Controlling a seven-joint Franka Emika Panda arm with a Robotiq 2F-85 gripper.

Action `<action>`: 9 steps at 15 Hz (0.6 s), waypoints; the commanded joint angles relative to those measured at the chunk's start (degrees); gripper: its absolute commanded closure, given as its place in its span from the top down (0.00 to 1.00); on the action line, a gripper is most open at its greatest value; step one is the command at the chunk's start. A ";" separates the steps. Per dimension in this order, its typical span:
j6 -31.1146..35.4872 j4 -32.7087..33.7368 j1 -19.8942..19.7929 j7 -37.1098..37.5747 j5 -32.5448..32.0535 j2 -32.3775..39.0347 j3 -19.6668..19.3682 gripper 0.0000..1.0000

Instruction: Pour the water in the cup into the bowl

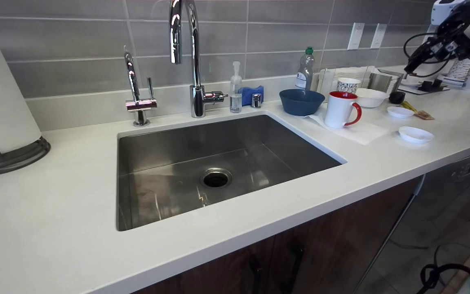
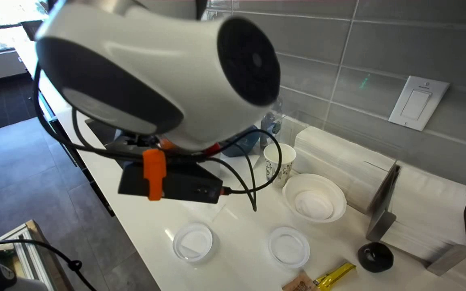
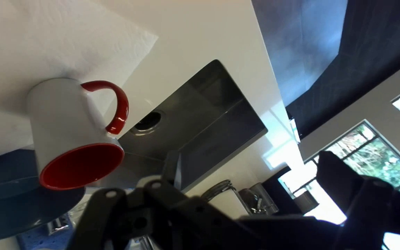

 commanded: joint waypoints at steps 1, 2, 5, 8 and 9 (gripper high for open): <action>2.70 -0.85 -3.23 15.28 -3.02 -9.13 6.43 1.00; 2.51 -0.53 -5.20 19.37 -2.07 -10.95 9.07 1.00; 0.96 0.91 -10.61 32.21 0.89 -16.38 17.25 1.00; -1.13 3.37 -15.87 45.23 3.38 -21.80 25.06 1.00; -1.74 4.48 -17.19 49.60 4.26 -23.41 27.02 1.00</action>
